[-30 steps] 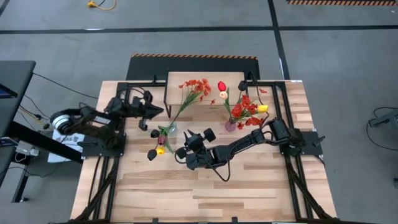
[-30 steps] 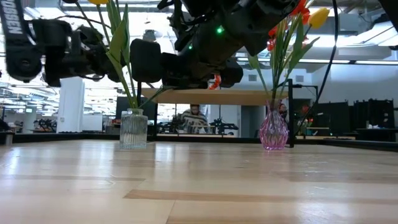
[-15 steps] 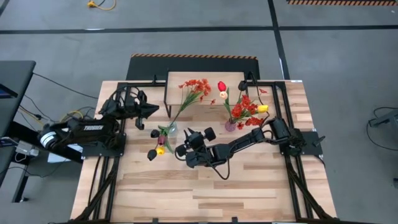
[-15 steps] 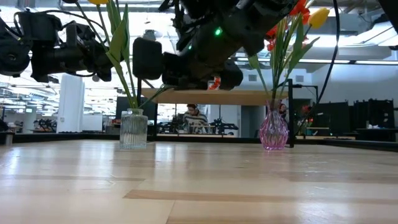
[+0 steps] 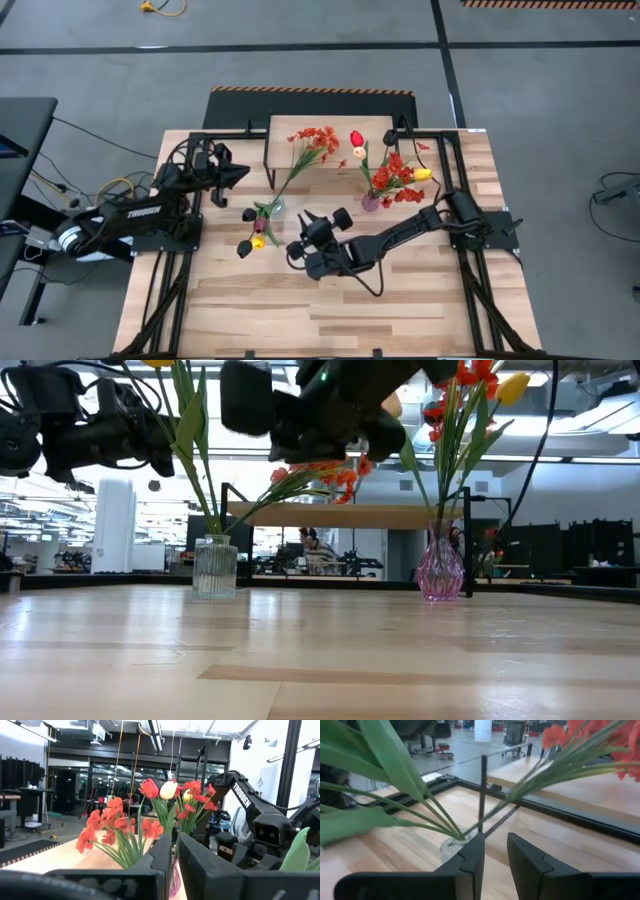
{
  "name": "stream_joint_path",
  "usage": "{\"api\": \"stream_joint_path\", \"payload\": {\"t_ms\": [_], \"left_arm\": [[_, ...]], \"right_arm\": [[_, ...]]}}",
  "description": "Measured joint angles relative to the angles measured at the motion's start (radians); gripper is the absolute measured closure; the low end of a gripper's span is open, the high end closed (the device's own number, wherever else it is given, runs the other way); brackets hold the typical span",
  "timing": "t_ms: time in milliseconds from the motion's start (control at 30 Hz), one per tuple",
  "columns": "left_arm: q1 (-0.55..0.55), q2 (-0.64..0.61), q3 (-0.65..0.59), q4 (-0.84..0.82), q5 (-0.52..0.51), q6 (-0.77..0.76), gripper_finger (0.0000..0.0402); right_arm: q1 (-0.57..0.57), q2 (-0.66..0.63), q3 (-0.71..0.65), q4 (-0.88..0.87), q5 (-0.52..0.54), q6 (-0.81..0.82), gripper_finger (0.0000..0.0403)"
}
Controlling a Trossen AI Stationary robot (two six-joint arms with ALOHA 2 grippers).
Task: Pick and place flowers into a vace then onto a shelf
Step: Put the red flower into the transparent vase
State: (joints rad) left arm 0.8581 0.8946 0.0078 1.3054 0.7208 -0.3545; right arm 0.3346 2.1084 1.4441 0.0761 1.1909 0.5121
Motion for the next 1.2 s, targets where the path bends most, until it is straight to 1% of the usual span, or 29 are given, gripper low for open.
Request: {"api": "stream_joint_path", "payload": {"t_ms": [133,267,433,533,633,700,733,900,1000,1100,1200], "left_arm": [[0.000,-0.062,0.006,-0.079,0.000,-0.007,0.0384],[0.000,-0.143,0.046,-0.264,-0.013,-0.002,0.0384],[0.000,-0.256,0.118,-0.502,-0.030,0.041,0.0384],[0.000,-0.321,0.188,-0.712,-0.061,0.085,0.0384],[-0.003,-0.362,0.275,-0.954,-0.143,0.169,0.0384],[-0.012,-0.368,0.328,-1.044,-0.202,0.190,0.0384],[-0.016,-0.367,0.348,-1.067,-0.216,0.191,0.0384],[-0.035,-0.362,0.467,-1.138,-0.198,0.173,0.0384],[-0.041,-0.341,0.576,-1.281,-0.214,0.179,0.0384],[-0.041,-0.299,0.702,-1.446,-0.222,0.241,0.0378],[-0.041,-0.240,0.820,-1.578,-0.235,0.289,0.0365]], "right_arm": [[0.023,-0.008,0.000,-0.017,0.026,-0.009,0.0326],[0.048,-0.018,0.001,-0.009,0.038,-0.021,0.0326],[0.074,-0.032,0.001,-0.016,0.063,-0.050,0.0326],[0.088,-0.031,0.001,-0.019,0.066,-0.058,0.0326],[0.101,-0.031,0.001,-0.017,0.067,-0.098,0.0326],[0.108,-0.031,0.001,-0.017,0.067,-0.117,0.0326],[0.111,-0.036,0.001,-0.020,0.067,-0.126,0.0326],[0.126,-0.086,0.000,-0.065,0.064,-0.131,0.0326],[0.143,-0.118,0.000,-0.102,0.052,-0.131,0.0326],[0.168,-0.155,0.001,-0.131,0.037,-0.133,0.0326],[0.202,-0.194,0.001,-0.138,0.011,-0.203,0.0326]]}}
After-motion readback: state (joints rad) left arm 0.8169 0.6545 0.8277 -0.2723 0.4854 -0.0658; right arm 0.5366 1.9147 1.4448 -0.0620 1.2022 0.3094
